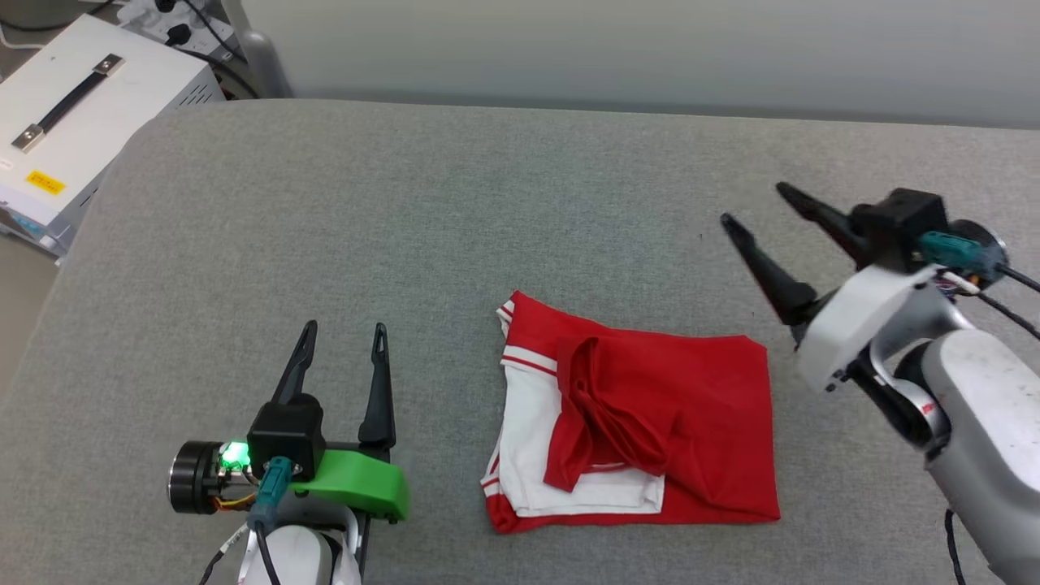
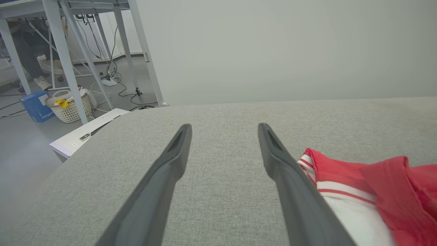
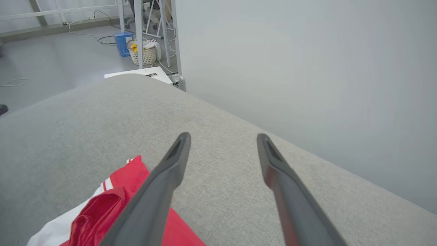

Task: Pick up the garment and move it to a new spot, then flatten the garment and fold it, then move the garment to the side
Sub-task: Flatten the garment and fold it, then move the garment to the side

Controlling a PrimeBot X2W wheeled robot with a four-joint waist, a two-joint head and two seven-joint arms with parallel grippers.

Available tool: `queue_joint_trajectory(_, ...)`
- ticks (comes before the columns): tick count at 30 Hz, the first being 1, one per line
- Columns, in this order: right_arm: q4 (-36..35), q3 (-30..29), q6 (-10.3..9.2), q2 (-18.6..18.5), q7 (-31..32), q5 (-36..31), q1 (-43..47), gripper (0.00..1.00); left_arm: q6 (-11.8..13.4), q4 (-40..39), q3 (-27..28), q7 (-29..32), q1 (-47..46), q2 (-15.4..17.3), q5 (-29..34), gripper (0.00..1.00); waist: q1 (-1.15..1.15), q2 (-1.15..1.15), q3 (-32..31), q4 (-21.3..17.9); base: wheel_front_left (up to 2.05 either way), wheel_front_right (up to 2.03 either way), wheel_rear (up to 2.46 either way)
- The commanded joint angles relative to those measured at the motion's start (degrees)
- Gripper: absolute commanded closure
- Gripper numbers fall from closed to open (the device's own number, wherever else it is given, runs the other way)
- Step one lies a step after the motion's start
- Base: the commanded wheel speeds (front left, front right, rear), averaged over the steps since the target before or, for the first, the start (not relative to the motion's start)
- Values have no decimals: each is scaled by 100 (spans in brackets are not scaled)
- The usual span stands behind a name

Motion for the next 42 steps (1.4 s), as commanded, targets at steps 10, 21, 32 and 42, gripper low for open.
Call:
queue_joint_trajectory(10, -222, -2446, -3, 994, -1375, -1978, 1334, 0, -29, -101, 52, -33, 222, 26, 66, 0, 0, 22, -274, -277, 0, 0, 0)
queue_joint_trajectory(21, -830, -3221, -3, 1885, -1609, -2254, 2585, 0, -41, -209, 97, -33, 482, 24, 30, 0, 0, 22, -461, -307, 0, 0, 0)
queue_joint_trajectory(32, -982, -3109, -3, 2162, -1610, -2107, 3432, 0, -76, -187, 96, -33, 689, 9, -7, 0, 0, 22, -625, -267, 0, 0, 0)
queue_joint_trajectory(42, -957, -3013, -3, 2217, -1611, -2163, 3705, 0, -82, -149, 89, -33, 798, -1, 4, 0, 0, 22, -678, -261, 0, 0, 0)
